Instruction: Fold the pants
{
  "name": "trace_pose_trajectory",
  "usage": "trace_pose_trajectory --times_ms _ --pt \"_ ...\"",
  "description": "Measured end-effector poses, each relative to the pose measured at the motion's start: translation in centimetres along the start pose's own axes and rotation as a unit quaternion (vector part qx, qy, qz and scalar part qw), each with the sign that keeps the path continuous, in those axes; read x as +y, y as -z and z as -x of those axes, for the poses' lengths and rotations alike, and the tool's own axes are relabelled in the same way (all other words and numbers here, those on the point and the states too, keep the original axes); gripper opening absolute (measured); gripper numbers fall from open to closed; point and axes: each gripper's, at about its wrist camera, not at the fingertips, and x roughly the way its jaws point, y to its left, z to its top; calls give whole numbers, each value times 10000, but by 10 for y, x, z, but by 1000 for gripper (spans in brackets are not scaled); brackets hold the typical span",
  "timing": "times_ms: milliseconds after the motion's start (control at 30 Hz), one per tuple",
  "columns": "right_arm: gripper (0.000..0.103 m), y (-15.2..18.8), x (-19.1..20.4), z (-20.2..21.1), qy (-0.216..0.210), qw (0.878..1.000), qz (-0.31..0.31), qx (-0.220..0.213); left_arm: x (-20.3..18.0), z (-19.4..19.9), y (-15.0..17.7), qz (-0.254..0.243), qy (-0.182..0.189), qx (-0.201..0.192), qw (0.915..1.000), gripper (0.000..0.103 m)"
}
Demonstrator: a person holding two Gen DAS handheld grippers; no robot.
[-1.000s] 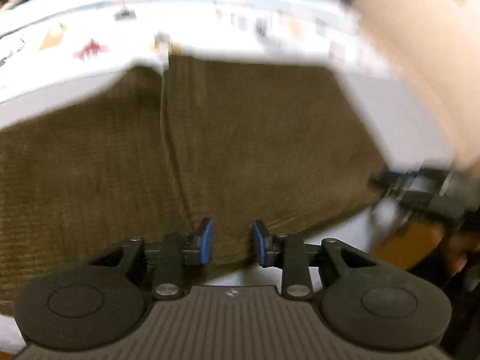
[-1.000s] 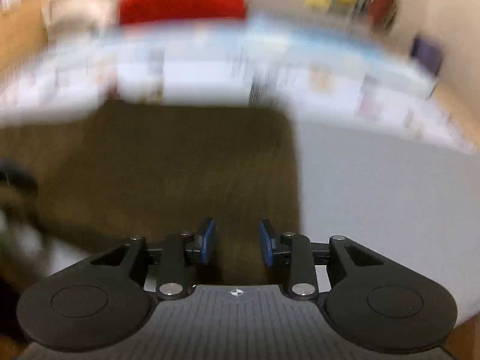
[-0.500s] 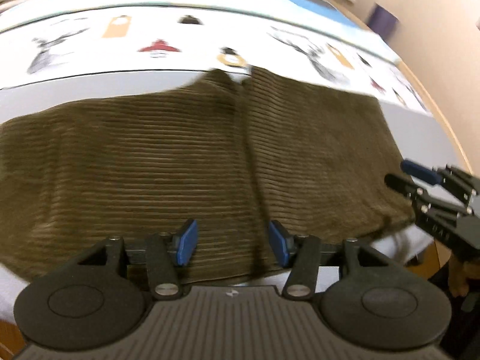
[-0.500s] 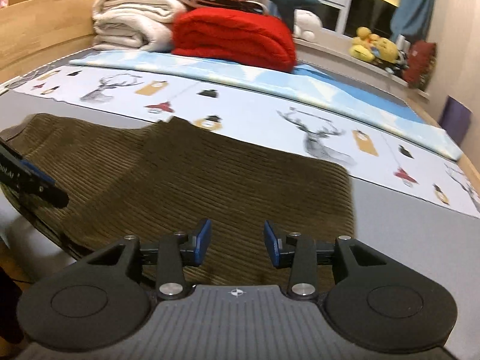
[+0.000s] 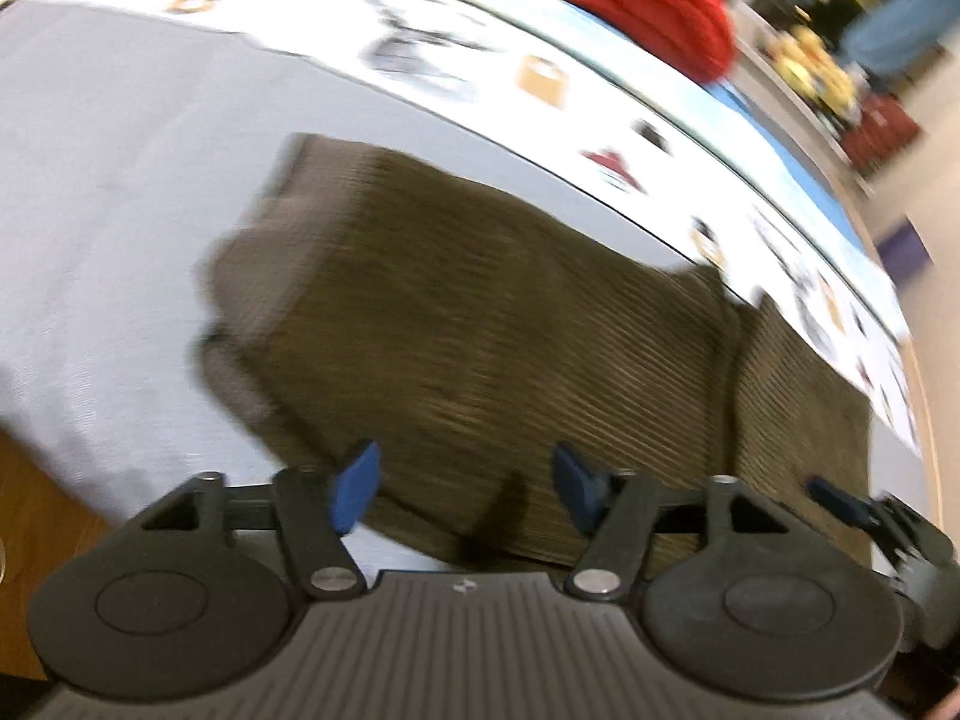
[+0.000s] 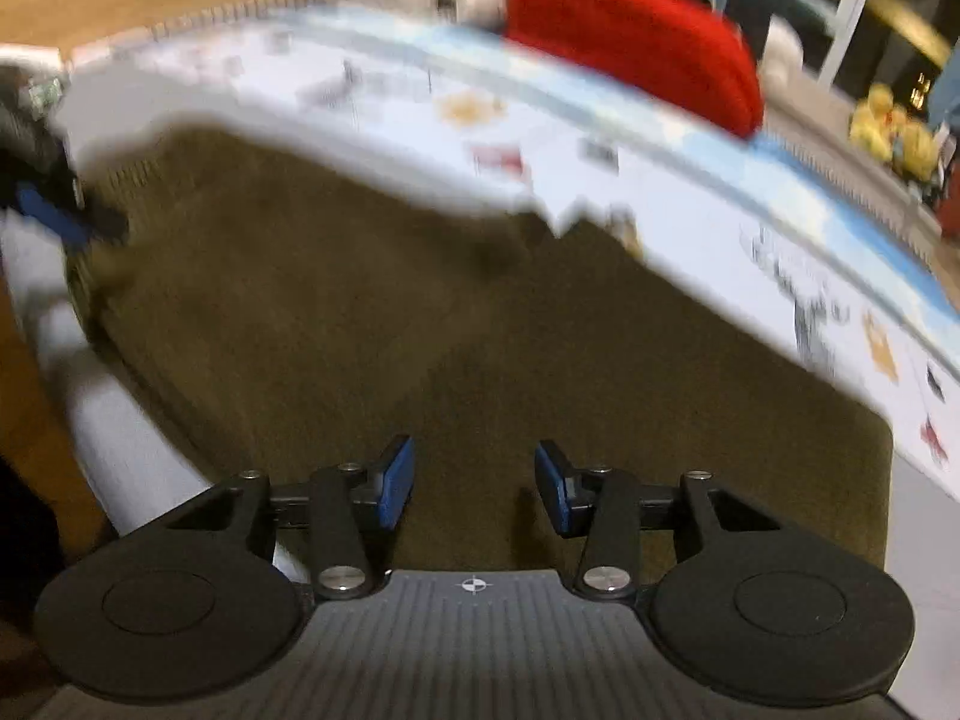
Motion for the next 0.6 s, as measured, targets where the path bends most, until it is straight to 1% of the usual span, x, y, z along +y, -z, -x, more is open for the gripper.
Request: trace_pose_trajectory --times_ms 33,67,100,133,167,200,233,267,300,333,367,400,433,467,500,600 --pt "51 -3 -2 4 -83 9998 -121 -151 8 1 -2 126 -75 -29 9999 78" --pt "53 -4 -3 5 -140 9995 -199 -184 17 2 -3 270 -125 -37 9996 78" --pt "54 -2 -3 0 -157 9997 -187 -13 26 3 -5 448 -148 -30 9989 78" --pt "52 3 -1 -11 -241 9988 -131 404 34 3 -7 635 -150 -20 9979 78" --pt "53 8 1 -18 -300 9976 -139 614 41 4 -9 821 -150 -13 9965 78" --pt "53 8 -1 -15 -267 9985 -194 434 46 4 -10 981 -152 -16 9951 78" --pt "52 3 -2 -12 -232 9987 -206 392 50 4 -11 1107 -160 -24 9937 78" --pt "52 0 -4 -7 -230 9991 -260 254 55 5 -12 1221 -177 -35 9923 78" --pt "53 -2 -8 -1 -261 9989 -387 33 57 5 -13 1297 -208 -43 9913 79" --pt "53 -2 -12 1 -298 9983 -500 -50 58 4 -14 1334 -240 -43 9908 80" --pt "53 1 -15 0 -312 9980 -546 6 58 2 -15 1349 -256 -36 9905 80" --pt "54 4 -16 -6 -328 9978 -529 229 57 1 -15 1358 -265 -21 9904 80" --pt "53 10 -15 -16 -377 9963 -459 622 57 -1 -15 1369 -282 -1 9902 81" --pt "53 16 -14 -18 -342 9957 -424 746 57 -3 -16 1396 -311 22 9897 81" --pt "54 17 -13 -16 -301 9968 -394 634 58 -6 -16 1443 -355 47 9889 81" --pt "54 15 -15 -10 -387 9971 -365 551 62 -13 -14 1634 -450 115 9855 81"
